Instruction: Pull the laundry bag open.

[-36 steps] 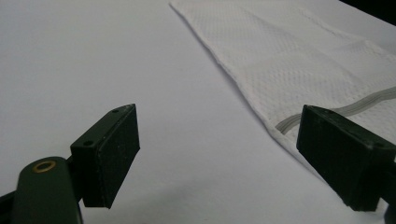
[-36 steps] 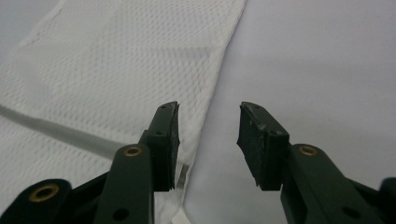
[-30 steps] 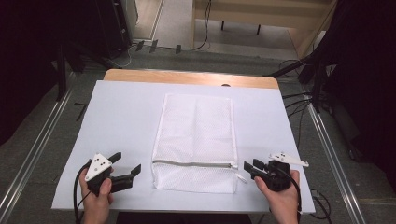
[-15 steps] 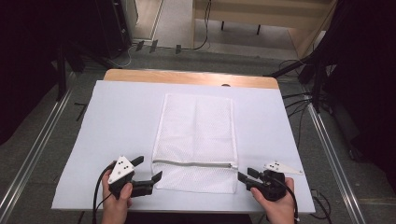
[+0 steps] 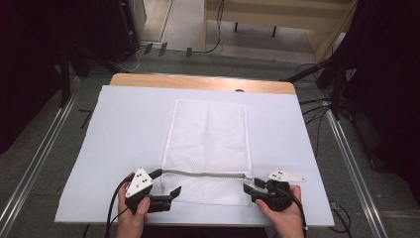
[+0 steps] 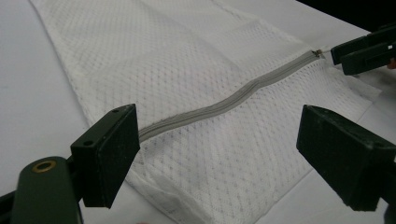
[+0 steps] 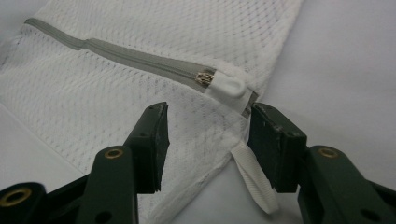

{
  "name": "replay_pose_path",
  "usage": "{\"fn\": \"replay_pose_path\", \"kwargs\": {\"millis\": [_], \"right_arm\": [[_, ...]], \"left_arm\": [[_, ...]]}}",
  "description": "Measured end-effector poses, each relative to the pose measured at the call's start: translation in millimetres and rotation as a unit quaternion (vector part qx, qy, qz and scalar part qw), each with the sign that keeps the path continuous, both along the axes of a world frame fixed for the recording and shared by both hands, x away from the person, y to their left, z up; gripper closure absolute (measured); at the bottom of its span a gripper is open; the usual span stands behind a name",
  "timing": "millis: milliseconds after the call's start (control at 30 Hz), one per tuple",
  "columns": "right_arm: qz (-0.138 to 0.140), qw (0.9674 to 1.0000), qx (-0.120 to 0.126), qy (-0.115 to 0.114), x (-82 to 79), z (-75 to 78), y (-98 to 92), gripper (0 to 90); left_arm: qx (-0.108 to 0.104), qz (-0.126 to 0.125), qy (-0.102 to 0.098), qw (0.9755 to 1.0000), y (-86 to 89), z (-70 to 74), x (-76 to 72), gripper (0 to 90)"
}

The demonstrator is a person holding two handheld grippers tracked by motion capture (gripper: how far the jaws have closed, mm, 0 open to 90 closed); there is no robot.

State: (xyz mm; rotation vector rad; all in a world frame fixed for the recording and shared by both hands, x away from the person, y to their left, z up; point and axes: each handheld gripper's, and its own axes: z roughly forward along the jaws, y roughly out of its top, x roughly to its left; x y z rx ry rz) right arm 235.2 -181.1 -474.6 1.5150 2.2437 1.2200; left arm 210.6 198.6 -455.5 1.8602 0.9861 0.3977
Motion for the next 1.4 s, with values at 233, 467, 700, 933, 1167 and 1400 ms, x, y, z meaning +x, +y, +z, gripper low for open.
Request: {"fn": "replay_pose_path", "kwargs": {"millis": [233,467,700,933,1167,1400], "right_arm": [[-0.011,0.9996,-0.019,-0.021,4.2,-2.5,5.7,45.3],[-0.005,0.9982,-0.051,-0.033,5.4,-7.9,14.1,53.0],[-0.038,0.9944,-0.079,-0.058,0.0,-10.3,15.6,81.9],[-0.031,0.9967,-0.037,-0.065,-2.0,-0.4,10.1,90.0],[-0.025,0.9957,-0.021,-0.087,-6.2,9.3,10.9,90.0],[-0.013,0.9951,-0.003,-0.098,-8.1,15.3,14.7,90.0]], "left_arm": [[-0.001,-0.009,0.007,0.9999,-10.1,0.2,-0.5,13.5],[-0.014,-0.027,0.014,0.9994,-31.1,7.0,6.2,13.6],[-0.003,-0.046,0.023,0.9987,-60.7,9.4,12.8,13.9],[-0.024,-0.079,0.058,0.9949,-108.2,9.3,36.4,25.1],[-0.018,-0.081,0.096,0.9919,-134.4,0.5,54.0,57.3],[-0.026,-0.105,0.121,0.9868,-148.4,-9.8,57.5,67.6]]}}
